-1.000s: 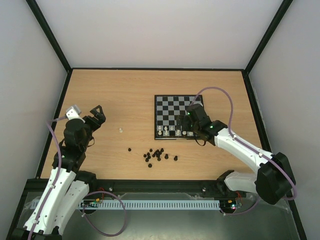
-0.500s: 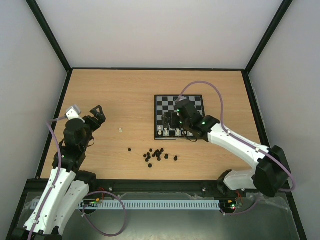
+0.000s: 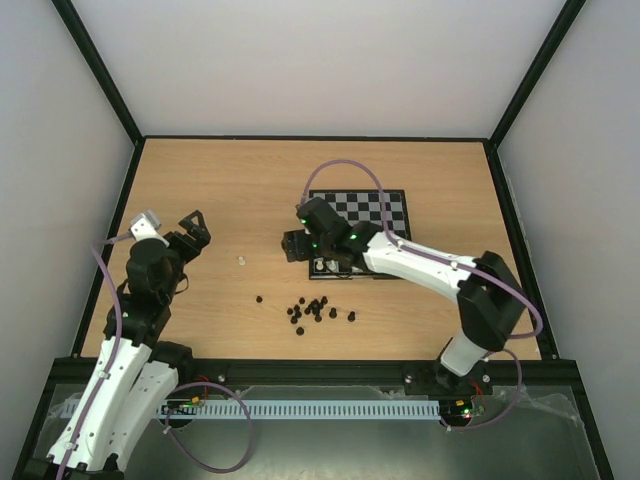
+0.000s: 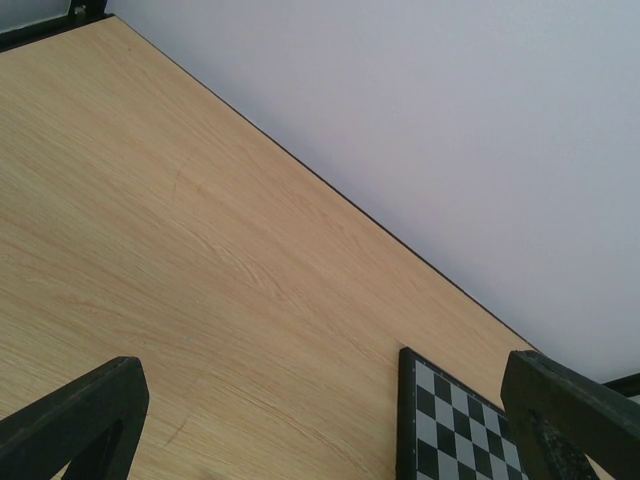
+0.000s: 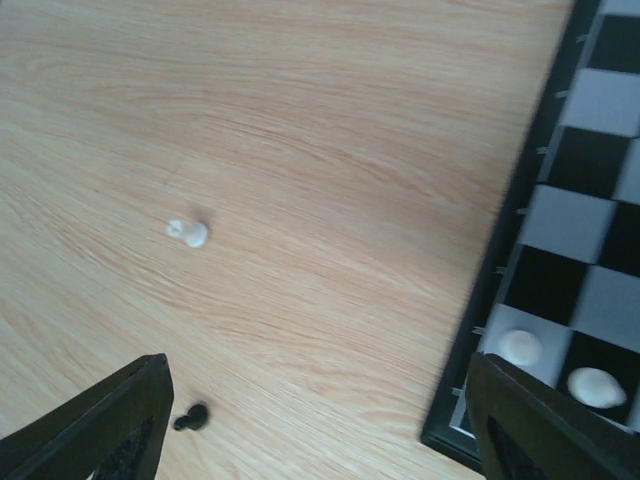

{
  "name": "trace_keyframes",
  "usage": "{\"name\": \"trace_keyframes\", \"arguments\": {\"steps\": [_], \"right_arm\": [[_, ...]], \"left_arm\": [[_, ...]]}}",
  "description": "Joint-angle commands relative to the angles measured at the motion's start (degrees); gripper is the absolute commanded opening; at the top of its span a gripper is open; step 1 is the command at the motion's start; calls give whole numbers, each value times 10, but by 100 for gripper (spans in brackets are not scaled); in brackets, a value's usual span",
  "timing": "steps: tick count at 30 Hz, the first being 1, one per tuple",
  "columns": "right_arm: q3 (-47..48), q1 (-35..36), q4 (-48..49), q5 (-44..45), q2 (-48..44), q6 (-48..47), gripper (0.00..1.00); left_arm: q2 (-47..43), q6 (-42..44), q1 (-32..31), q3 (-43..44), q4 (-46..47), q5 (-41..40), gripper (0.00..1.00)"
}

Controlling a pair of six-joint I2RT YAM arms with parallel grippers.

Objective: Set up the chess pieces on the board
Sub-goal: Pick up the chess piece at the center of the board.

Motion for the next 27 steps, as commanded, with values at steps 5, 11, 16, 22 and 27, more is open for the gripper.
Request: {"name": "trace_keyframes", "arguments": {"steps": [5, 11, 16, 22, 27], "right_arm": [[94, 38, -2, -37, 112, -5, 62], [198, 71, -34, -38, 213, -16, 52], [277, 84, -58, -34, 291, -19, 43], [346, 94, -88, -11, 355, -26, 42], [381, 95, -107, 16, 386, -26, 42]], "left_arm": [[-27, -1, 5, 0, -3, -16, 100], [-32, -1, 5, 4, -9, -18, 100], [-46, -2, 5, 10, -18, -21, 99], [-68, 3, 4, 26, -34, -19, 99], [-74, 3, 3, 31, -39, -23, 99]]}}
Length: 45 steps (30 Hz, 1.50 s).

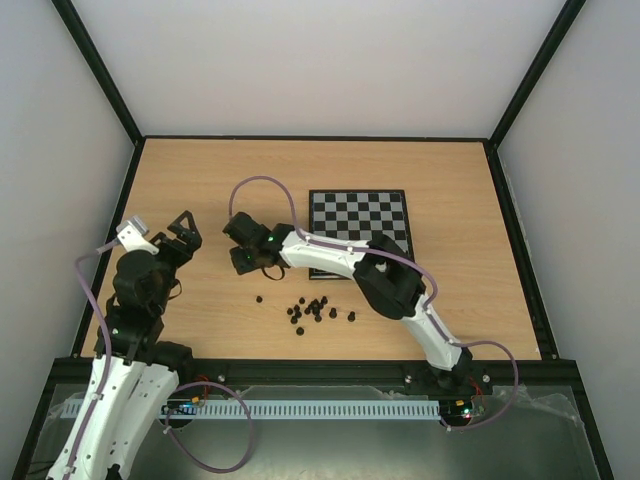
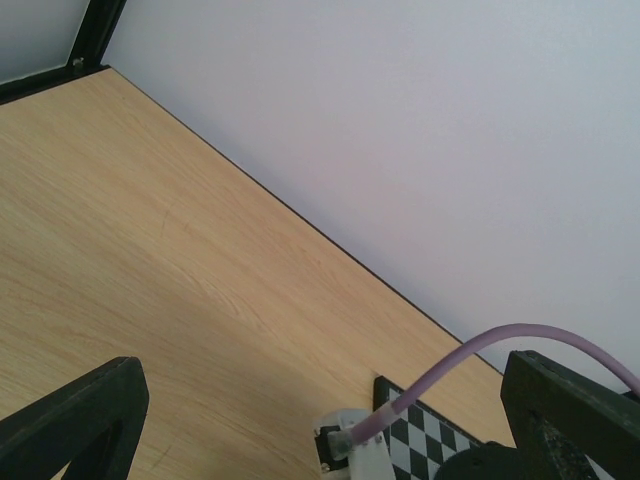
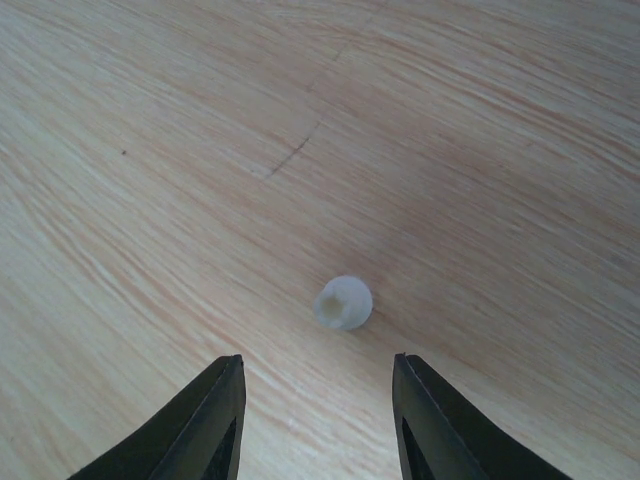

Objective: Set up the chess pieces on the board
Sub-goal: Pick up the chess piece at the center of the board.

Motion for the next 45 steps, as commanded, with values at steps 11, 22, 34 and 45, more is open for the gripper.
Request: {"name": "trace_keyframes", "arguments": {"steps": [11, 22, 34, 45], "right_arm": [[95, 3, -65, 33, 72, -11, 36], [119, 3, -77, 35, 94, -14, 25], [118, 4, -81, 33, 97, -11, 12], [-1, 3, -51, 75, -47, -15, 7]], "left_arm": [[-10, 4, 3, 20, -13, -10, 99], [-10, 4, 3, 20, -13, -10, 100], [-11, 4, 3, 18, -10, -8, 99], [-13, 5, 3, 16, -9, -11, 99]]}}
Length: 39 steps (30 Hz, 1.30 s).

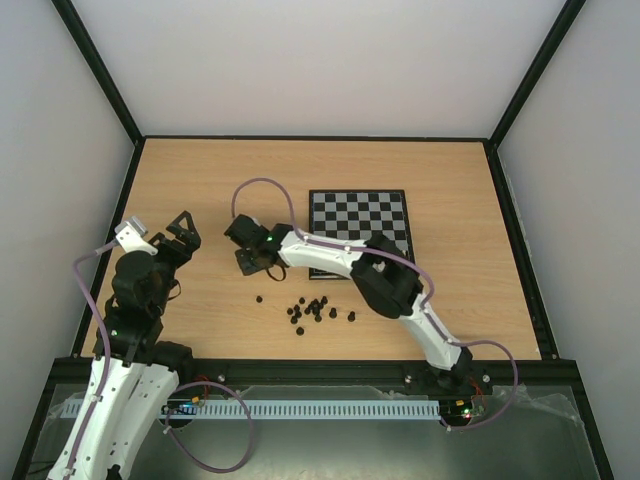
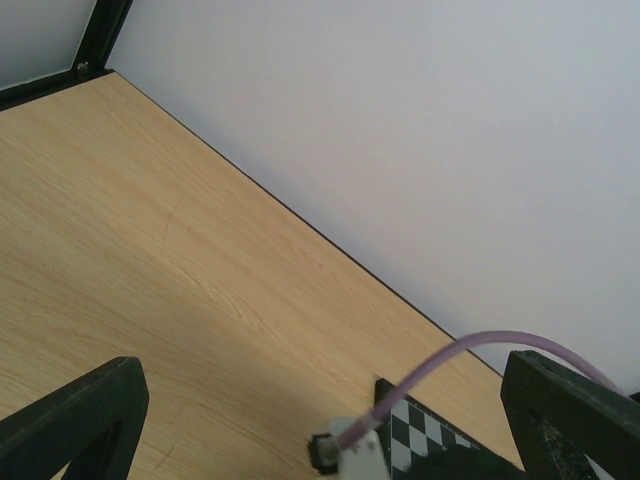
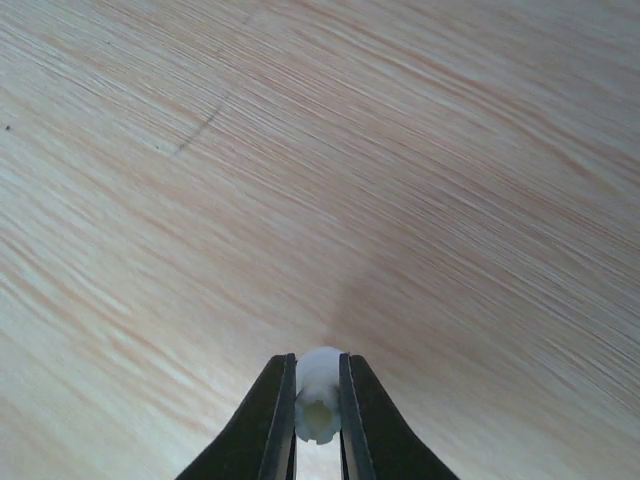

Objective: Set up the chess pieces on the board
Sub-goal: Pick up the chess piece at the center of the board, then place the chess piece on the chessboard.

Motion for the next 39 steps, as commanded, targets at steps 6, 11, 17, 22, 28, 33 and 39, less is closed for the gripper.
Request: {"name": "trace_keyframes", "arguments": {"steps": [6, 11, 17, 22, 28, 33, 39], "right_arm": [[-173, 3, 5, 68, -246, -4, 7], [-291, -2, -5, 112, -368, 10, 8], [-432, -35, -8, 131, -497, 42, 9], [-508, -75, -11, 123, -549, 51, 9], [-527, -90, -4, 124, -517, 54, 9], [-530, -97, 7, 125, -487, 56, 9], [-528, -98, 17, 129, -455, 56, 9]], "left_arm": [[-2, 6, 3, 8, 4, -1, 100], [7, 8, 3, 1, 15, 10, 100], [42, 11, 4, -5, 33, 37, 100], [73, 14, 4, -10, 51, 62, 100], [83, 14, 3, -14, 59, 70, 100], [83, 15, 3, -14, 59, 70, 99], [83, 15, 4, -14, 59, 72, 100]]}}
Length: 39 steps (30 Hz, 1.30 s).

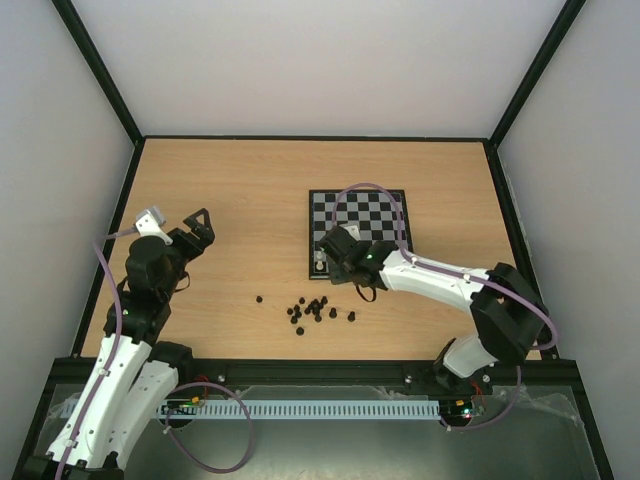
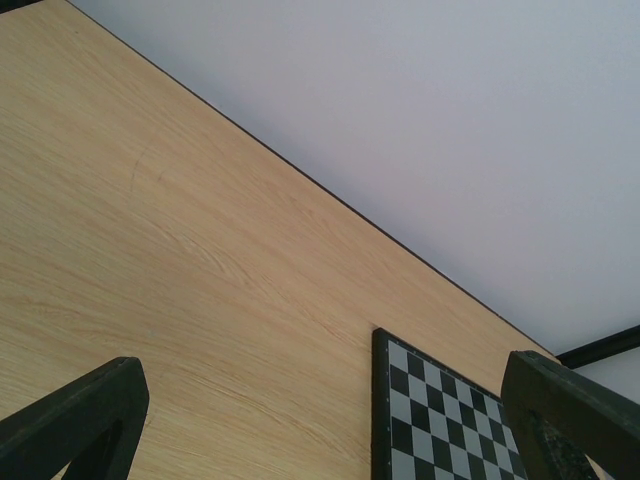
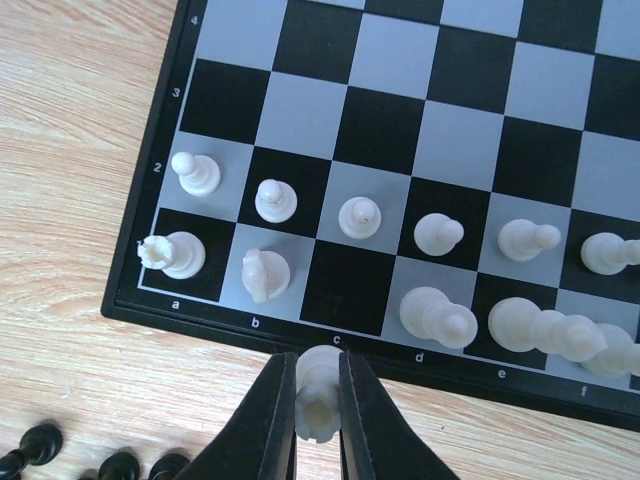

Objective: Set up the chess pieces on the board
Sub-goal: Place the chess piece on the chessboard.

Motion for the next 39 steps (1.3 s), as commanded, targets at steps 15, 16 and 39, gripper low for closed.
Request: {"name": "trace_keyframes", "arguments": {"steps": [15, 16, 39], "right_arm": [[-14, -19, 26, 9, 63, 8, 9], [-14, -20, 28, 9, 65, 8, 9], [-12, -42, 50, -1, 97, 0, 10]], "left_arm": [[-7, 5, 3, -4, 8, 5, 100], [-7, 5, 3, -3, 8, 5, 99], [-15, 4, 3, -3, 6, 4, 100]]}}
